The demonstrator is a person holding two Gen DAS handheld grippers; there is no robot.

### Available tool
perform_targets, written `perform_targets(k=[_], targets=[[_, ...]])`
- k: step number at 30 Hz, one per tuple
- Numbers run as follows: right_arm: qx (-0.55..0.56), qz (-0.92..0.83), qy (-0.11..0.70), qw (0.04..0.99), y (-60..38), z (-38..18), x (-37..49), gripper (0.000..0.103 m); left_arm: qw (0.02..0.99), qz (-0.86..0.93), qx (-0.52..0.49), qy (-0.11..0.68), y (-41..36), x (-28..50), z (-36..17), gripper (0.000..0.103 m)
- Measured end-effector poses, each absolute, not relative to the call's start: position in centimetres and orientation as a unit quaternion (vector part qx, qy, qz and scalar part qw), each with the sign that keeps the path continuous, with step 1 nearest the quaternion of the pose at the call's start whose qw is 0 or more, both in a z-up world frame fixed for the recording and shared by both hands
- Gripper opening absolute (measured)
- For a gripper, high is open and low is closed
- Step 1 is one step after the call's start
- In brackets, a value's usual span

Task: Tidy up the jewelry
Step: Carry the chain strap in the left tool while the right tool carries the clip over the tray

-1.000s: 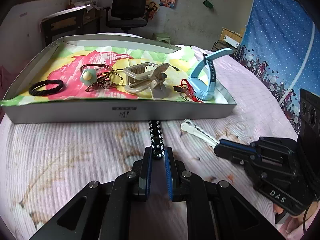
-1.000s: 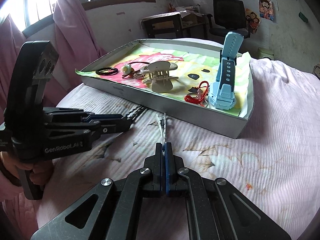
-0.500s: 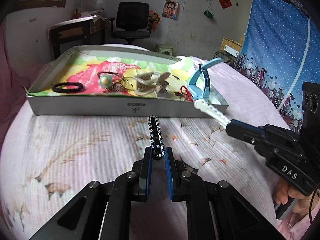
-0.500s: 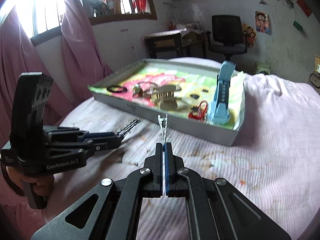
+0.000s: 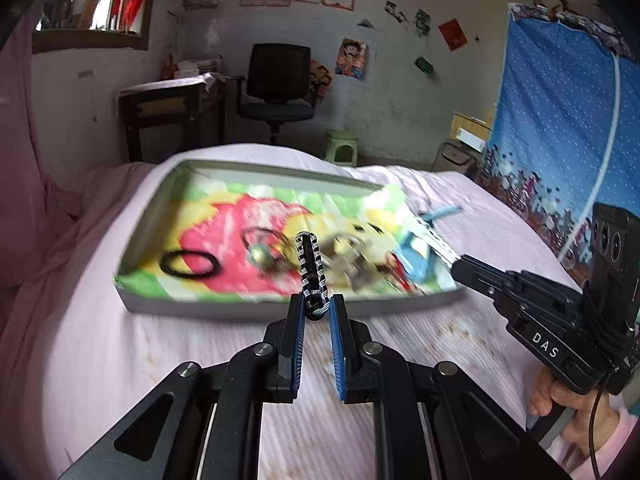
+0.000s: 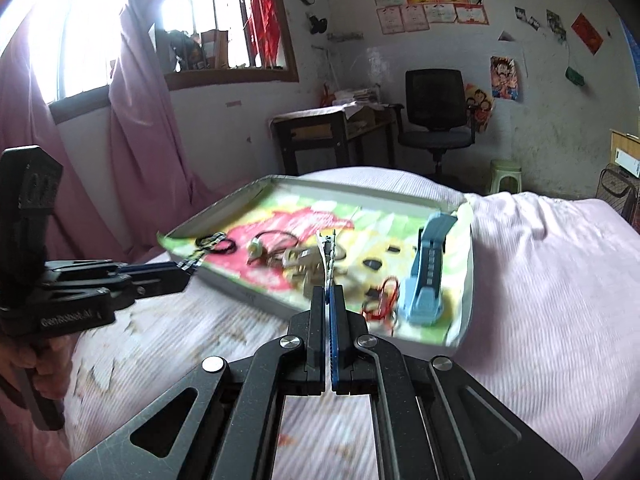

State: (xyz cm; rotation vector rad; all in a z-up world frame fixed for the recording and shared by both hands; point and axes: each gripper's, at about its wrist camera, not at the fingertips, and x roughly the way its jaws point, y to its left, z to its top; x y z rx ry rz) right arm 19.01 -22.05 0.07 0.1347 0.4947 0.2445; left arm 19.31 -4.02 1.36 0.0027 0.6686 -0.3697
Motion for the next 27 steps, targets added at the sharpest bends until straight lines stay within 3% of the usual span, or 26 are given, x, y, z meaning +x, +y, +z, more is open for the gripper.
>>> perform_targets(k=[12, 27], targets=[[0.084, 0.070, 0.302, 0.947, -21.3, -1.4, 24.9, 0.002, 0.916, -0.136, -0.024, 0.377, -2.2, 26.5, -0.6, 0.012], [0.076, 0.072, 0.366, 0.925, -20.4, -3.9, 26.2, 0.002, 0.901, -0.129, -0.022, 0.413, -2.4, 27.6, -2.1, 0.013]])
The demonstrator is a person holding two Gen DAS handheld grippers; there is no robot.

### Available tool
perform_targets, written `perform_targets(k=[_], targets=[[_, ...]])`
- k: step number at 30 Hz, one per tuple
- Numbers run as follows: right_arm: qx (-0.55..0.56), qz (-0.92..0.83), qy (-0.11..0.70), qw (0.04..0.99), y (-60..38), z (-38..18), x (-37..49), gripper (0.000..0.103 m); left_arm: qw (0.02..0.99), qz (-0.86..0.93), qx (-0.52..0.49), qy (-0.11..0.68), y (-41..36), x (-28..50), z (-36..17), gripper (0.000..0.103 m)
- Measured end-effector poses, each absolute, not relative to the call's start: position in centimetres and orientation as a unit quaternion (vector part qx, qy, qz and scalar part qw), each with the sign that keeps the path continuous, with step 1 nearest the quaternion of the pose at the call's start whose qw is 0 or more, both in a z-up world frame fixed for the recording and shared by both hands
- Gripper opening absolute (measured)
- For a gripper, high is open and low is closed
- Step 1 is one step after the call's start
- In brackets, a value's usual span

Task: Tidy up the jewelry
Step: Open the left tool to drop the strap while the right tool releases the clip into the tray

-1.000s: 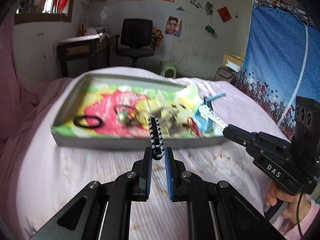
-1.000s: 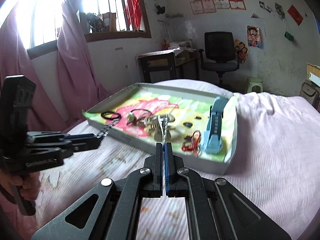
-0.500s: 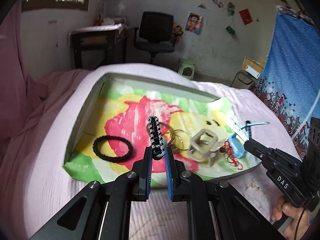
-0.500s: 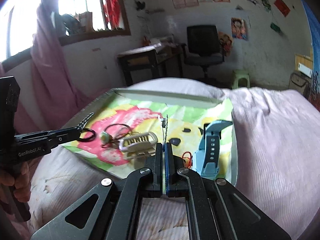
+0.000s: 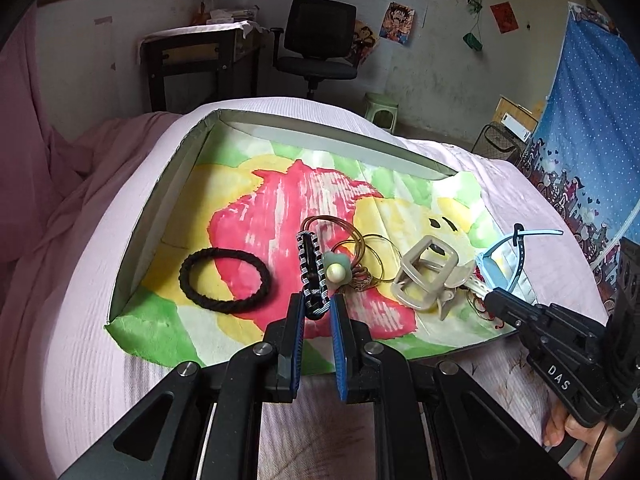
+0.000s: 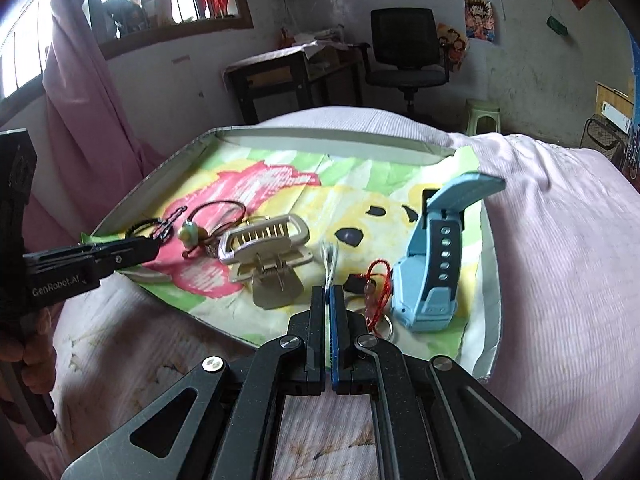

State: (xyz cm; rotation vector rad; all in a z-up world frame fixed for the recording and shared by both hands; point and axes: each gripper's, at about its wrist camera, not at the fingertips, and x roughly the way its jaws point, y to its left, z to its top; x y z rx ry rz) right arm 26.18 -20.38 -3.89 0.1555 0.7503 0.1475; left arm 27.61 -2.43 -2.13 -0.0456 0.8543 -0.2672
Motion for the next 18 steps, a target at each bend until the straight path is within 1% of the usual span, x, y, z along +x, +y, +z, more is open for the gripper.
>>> perform_targets(k=[6, 8, 9, 10, 11, 12, 13, 18], targets=[[0.076, 0.073, 0.360, 0.927, -20.5, -3.6, 25.7, 0.002, 0.905, -0.129, -0.028, 0.404, -2.2, 27.1, -2.0, 0.014], [0.074, 0.071, 0.353, 0.930, -20.6, -3.4, 25.3, 0.002, 0.908, -0.132, -0.033, 0.397, -2.0, 26.7, -1.9, 0.020], [0.074, 0.071, 0.350, 0.931, -20.7, -3.3, 25.3, 0.002, 0.910, -0.133, -0.036, 0.390, -1.9, 26.4, -1.8, 0.027], [0.072, 0.070, 0.346, 0.933, -20.7, -3.1, 25.0, 0.003, 0.913, -0.132, -0.037, 0.384, -1.8, 26.0, -1.6, 0.036], [0.069, 0.069, 0.340, 0.935, -20.6, -2.9, 24.7, 0.003, 0.916, -0.130, -0.036, 0.377, -1.8, 25.7, -1.4, 0.041], [0.067, 0.068, 0.337, 0.937, -20.6, -2.7, 24.6, 0.003, 0.920, -0.125, -0.034, 0.369, -1.8, 25.4, -1.2, 0.050], [0.065, 0.067, 0.333, 0.938, -20.6, -2.5, 24.4, 0.003, 0.924, -0.121, -0.031, 0.362, -1.8, 25.0, -1.0, 0.054], [0.056, 0.067, 0.314, 0.945, -20.5, -1.6, 23.3, 0.003, 0.930, -0.113, -0.032, 0.348, -1.3, 24.0, -0.6, 0.055]])
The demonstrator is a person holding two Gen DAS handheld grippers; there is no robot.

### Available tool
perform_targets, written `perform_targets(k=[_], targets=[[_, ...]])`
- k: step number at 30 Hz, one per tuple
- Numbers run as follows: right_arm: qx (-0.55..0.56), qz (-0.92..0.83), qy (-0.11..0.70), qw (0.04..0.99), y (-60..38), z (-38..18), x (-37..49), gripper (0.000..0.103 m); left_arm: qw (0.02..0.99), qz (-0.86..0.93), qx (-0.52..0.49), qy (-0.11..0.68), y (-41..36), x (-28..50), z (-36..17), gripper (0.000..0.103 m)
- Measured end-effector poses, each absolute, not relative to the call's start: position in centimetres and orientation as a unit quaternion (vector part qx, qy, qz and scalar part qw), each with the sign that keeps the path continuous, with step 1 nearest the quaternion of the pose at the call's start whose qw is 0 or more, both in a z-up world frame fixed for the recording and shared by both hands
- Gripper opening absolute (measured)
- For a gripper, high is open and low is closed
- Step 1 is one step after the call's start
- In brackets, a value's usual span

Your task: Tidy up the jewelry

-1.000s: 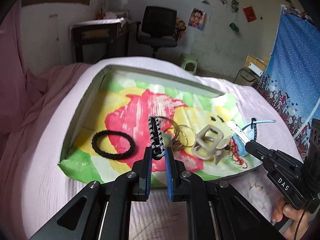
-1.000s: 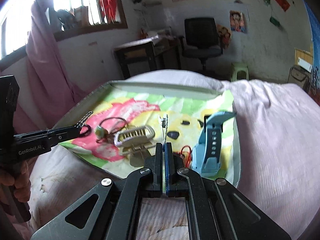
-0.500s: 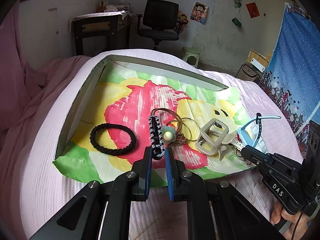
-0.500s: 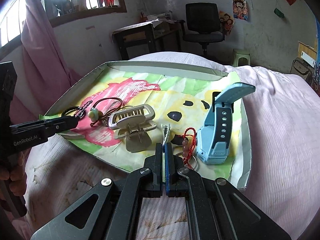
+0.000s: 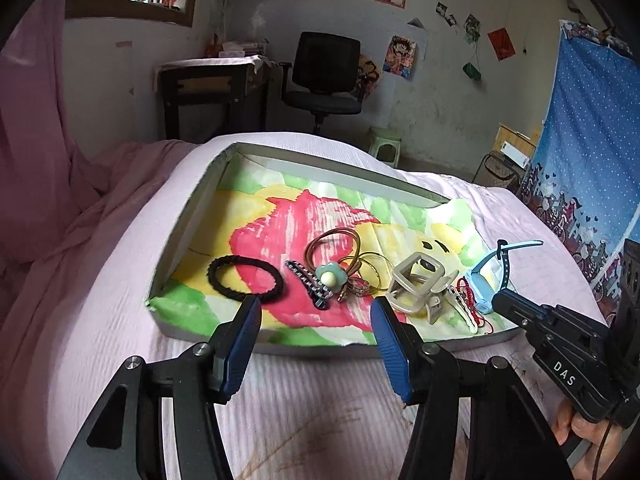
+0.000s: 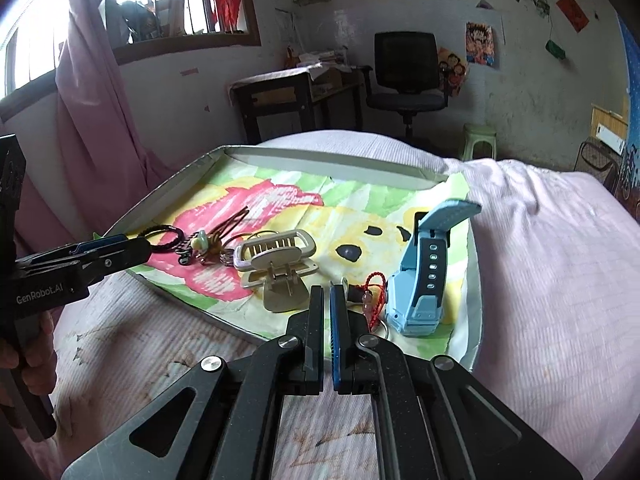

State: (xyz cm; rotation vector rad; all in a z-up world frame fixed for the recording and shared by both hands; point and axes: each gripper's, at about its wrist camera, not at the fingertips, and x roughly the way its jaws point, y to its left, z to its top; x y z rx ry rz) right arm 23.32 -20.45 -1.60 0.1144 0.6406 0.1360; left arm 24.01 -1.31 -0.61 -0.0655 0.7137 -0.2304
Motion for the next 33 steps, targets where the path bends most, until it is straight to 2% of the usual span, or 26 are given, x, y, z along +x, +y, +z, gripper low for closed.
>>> perform_targets(k=[3, 5, 7, 11, 12, 13, 14, 21, 23, 29, 33], targets=[[0.056, 0.066, 0.302, 0.949, -20.4, -1.1, 22.6, 0.008, 0.935, -0.107, -0.037, 0.336, -0.8, 23.3, -0.3, 0.064], [0.058, 0.066, 0.290, 0.953, -20.3, -0.6, 21.9, 0.027, 0.941, -0.102, -0.037, 0.321, -0.5, 22.5, 0.2, 0.070], [0.062, 0.066, 0.276, 0.957, -20.1, -0.2, 21.3, 0.036, 0.946, -0.098, -0.037, 0.306, -0.1, 21.6, 0.6, 0.077], [0.065, 0.064, 0.254, 0.963, -19.8, 0.6, 19.9, 0.037, 0.953, -0.092, -0.041, 0.285, 0.6, 19.9, 1.3, 0.086], [0.066, 0.063, 0.247, 0.965, -19.8, 0.8, 19.5, 0.038, 0.955, -0.092, -0.044, 0.279, 0.8, 19.5, 1.5, 0.088], [0.068, 0.059, 0.238, 0.967, -19.7, 1.0, 18.9, 0.044, 0.957, -0.090, -0.047, 0.273, 1.0, 19.0, 1.6, 0.091], [0.072, 0.057, 0.231, 0.969, -19.8, 1.2, 18.5, 0.052, 0.958, -0.089, -0.049, 0.268, 1.2, 18.6, 1.7, 0.092], [0.092, 0.050, 0.194, 0.975, -20.4, 2.5, 14.5, 0.075, 0.969, -0.087, -0.060, 0.225, 2.2, 14.5, 2.5, 0.100], [0.090, 0.051, 0.185, 0.977, -20.4, 2.8, 13.5, 0.087, 0.971, -0.086, -0.058, 0.216, 2.3, 13.4, 2.7, 0.102], [0.086, 0.058, 0.167, 0.980, -19.8, 3.2, 11.1, 0.102, 0.977, -0.085, -0.048, 0.190, 2.2, 10.0, 3.4, 0.103], [0.084, 0.058, 0.160, 0.982, -19.5, 3.1, 8.8, 0.102, 0.978, -0.085, -0.049, 0.184, 2.5, 7.6, 3.4, 0.103]])
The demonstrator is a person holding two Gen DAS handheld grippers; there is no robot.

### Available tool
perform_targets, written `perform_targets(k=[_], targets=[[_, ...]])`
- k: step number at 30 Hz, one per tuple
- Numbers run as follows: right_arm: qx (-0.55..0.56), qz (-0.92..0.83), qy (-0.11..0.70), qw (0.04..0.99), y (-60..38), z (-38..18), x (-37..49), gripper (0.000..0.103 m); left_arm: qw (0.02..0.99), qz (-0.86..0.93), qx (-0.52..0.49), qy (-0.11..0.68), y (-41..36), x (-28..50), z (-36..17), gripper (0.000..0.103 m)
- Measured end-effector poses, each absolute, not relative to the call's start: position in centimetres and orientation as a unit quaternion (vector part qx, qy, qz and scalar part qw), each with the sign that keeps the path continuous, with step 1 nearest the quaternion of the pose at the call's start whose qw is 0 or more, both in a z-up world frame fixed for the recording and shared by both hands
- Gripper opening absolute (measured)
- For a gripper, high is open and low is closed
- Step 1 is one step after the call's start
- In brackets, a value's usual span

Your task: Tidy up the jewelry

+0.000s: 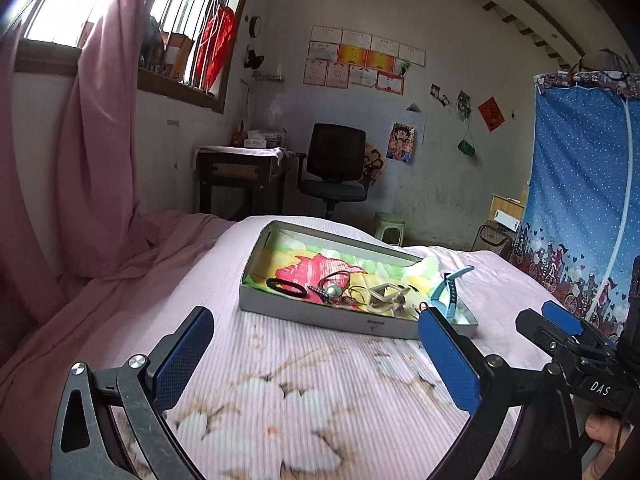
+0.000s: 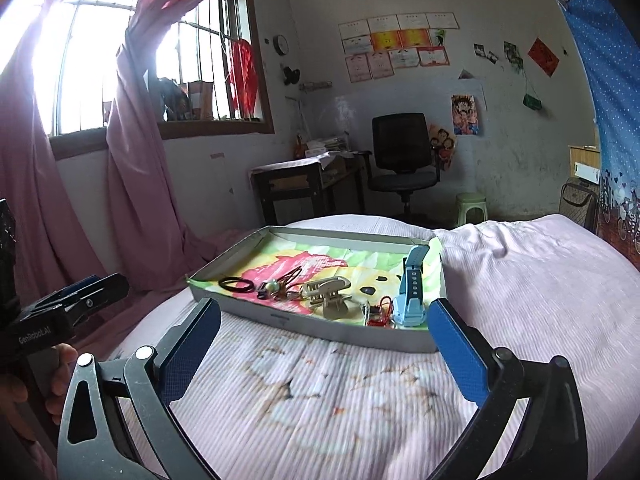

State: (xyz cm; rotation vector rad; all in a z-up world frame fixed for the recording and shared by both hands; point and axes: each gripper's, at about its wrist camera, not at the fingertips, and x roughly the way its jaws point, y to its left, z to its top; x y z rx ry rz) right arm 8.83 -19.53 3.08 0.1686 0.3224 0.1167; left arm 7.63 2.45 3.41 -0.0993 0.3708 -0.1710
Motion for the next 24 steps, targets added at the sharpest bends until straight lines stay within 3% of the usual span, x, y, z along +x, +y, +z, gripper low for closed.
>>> perform_targets(k=[12, 24], targets=[[0.072, 0.034, 0.126, 0.989, -19.2, 3.6, 2.5, 0.102, 0.980, -0.064, -0.055, 0.183, 3.5, 3.0, 2.1, 0.103], [0.063, 0.008, 0.142, 0.988, -18.7, 1.3, 1.2, 0.102, 0.985, -0.035, -0.025, 0.167, 3.2, 1.2, 0.2, 0.103]])
